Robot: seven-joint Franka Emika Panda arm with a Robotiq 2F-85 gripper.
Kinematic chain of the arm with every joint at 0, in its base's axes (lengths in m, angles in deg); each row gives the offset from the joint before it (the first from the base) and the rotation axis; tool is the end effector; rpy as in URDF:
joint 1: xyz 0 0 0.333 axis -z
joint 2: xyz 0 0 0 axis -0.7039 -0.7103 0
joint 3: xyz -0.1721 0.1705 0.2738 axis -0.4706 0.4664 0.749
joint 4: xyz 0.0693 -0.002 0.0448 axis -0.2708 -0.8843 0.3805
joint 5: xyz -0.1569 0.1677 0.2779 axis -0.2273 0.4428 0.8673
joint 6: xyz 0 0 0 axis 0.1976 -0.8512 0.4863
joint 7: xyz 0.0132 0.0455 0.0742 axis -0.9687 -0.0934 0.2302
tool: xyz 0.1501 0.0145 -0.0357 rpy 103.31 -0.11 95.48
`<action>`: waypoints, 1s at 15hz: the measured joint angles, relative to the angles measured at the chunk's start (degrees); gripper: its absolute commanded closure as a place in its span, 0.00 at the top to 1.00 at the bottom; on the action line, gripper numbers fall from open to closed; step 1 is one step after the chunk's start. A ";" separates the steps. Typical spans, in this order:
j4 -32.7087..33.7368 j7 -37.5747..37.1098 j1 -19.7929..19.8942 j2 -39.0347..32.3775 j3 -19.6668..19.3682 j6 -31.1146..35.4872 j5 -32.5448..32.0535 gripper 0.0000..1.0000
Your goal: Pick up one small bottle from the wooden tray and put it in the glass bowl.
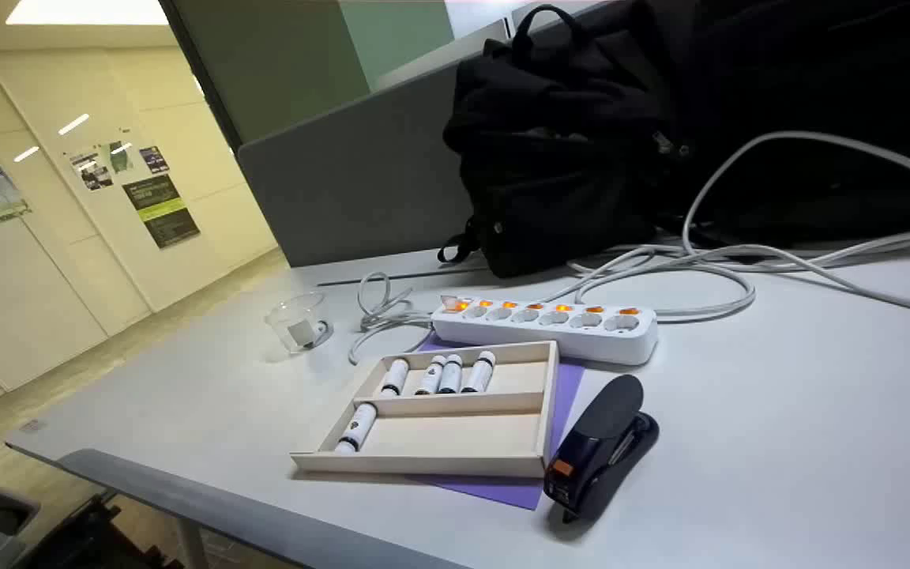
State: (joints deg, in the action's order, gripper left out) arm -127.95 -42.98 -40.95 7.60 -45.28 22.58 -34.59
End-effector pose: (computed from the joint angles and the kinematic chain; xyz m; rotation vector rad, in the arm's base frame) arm 0.2007 -0.0822 0.5240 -3.0983 -0.1897 0.1132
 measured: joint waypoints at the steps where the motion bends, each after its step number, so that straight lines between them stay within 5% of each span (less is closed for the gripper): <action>1: 0.00 0.00 0.00 0.00 0.00 0.03 0.00 1.00; 9: -0.17 0.51 -0.15 -0.16 -0.12 1.56 -0.17 1.00; 15: -1.89 4.64 -1.27 -14.11 -2.51 24.59 -2.43 1.00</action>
State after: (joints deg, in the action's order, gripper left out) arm -129.84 -38.35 -42.22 -6.51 -47.78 47.17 -37.01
